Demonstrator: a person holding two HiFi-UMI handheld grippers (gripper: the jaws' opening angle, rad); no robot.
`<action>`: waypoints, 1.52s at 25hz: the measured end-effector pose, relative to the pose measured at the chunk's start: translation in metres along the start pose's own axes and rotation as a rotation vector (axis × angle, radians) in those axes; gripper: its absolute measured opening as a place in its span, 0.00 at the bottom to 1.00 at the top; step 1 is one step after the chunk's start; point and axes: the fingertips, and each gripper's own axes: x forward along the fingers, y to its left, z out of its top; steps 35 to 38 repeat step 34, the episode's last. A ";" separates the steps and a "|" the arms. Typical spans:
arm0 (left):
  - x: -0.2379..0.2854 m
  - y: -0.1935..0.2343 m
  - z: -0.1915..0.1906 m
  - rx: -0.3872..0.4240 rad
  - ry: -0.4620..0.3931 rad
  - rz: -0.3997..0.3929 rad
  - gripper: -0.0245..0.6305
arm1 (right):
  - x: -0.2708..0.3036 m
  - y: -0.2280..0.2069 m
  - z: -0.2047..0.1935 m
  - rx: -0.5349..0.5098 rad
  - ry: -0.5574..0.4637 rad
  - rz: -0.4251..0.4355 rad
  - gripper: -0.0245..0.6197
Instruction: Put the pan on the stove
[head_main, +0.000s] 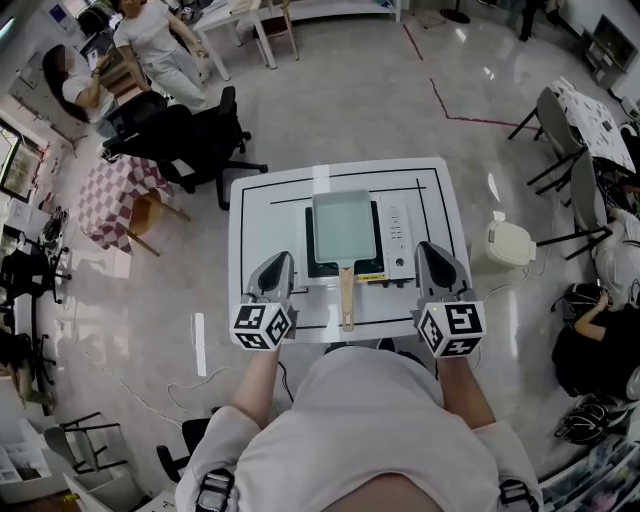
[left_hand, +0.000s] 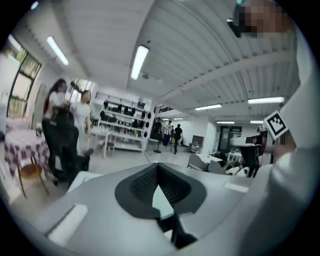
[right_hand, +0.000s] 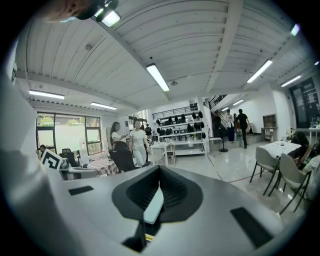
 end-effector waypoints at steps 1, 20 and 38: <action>-0.006 -0.006 0.015 0.063 -0.040 0.037 0.05 | -0.001 0.001 0.002 0.000 -0.006 0.000 0.05; -0.030 -0.045 0.060 0.137 -0.168 0.116 0.05 | -0.011 0.014 0.003 -0.012 -0.041 0.030 0.05; -0.027 -0.044 0.065 0.141 -0.156 0.093 0.05 | -0.009 0.017 0.013 -0.033 -0.066 0.046 0.05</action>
